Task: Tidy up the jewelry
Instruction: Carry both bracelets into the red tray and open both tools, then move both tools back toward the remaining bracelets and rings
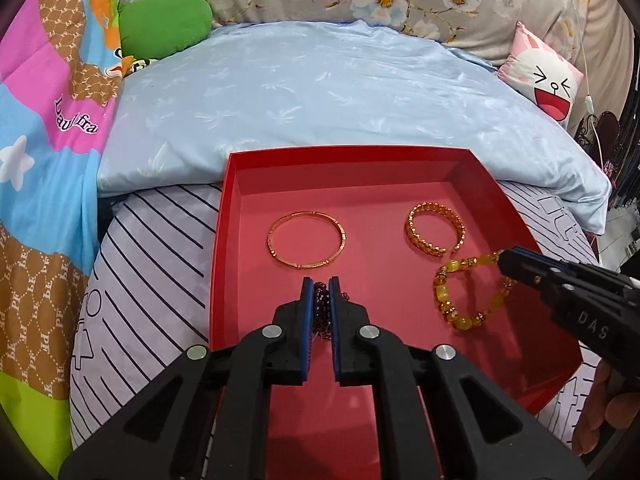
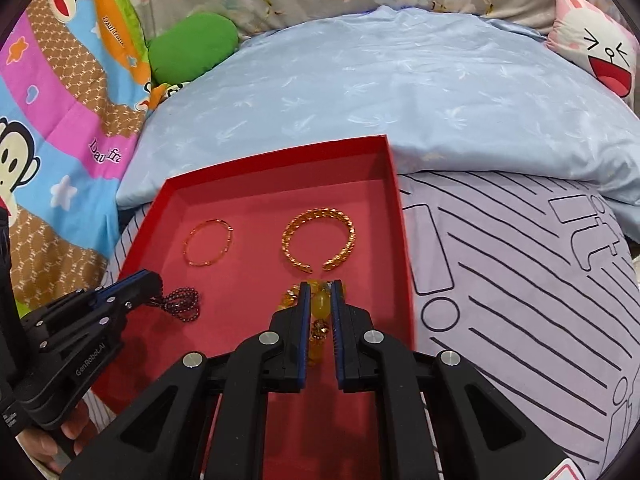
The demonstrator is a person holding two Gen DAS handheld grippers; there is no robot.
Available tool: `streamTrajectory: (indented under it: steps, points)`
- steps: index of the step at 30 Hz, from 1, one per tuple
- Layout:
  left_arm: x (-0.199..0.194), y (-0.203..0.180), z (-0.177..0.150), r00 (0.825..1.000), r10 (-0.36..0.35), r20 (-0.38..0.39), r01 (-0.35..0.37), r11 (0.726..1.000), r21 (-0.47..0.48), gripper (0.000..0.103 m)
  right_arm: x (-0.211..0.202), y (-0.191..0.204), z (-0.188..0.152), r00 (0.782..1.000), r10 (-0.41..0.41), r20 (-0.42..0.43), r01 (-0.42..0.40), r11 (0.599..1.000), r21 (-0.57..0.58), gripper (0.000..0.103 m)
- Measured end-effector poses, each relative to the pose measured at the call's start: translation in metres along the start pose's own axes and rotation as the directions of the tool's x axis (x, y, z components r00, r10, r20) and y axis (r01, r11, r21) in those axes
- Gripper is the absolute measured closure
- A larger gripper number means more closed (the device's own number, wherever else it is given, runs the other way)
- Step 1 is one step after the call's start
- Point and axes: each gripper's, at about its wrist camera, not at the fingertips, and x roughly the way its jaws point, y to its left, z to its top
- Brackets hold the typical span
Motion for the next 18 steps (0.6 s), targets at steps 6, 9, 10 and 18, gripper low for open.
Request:
streamTrajectory:
  steps: [6, 9, 10, 18]
  points:
    - [-0.012, -0.002, -0.002, 0.999, 0.016, 0.044, -0.016, 1.000, -0.006, 0.064, -0.025, 0.006, -0.005, 0.995, -0.056, 0.081, 0.060, 0.997, -0.043, 0.068]
    - [-0.026, -0.003, -0.004, 0.997, 0.021, 0.074, -0.021, 1.000, -0.005, 0.057, -0.041, 0.013, -0.011, 0.991, -0.069, 0.118, 0.078, 0.994, -0.075, 0.058]
    - [-0.030, -0.004, -0.004, 0.997, 0.024, 0.079, -0.024, 1.000, -0.002, 0.056, -0.046, 0.016, -0.013, 0.989, -0.070, 0.127, 0.082, 0.993, -0.088, 0.057]
    - [-0.069, -0.010, -0.023, 0.994, 0.024, 0.109, -0.025, 1.000, 0.011, 0.050, -0.091, 0.031, -0.036, 0.985, -0.040, 0.167, 0.057, 0.993, -0.102, 0.054]
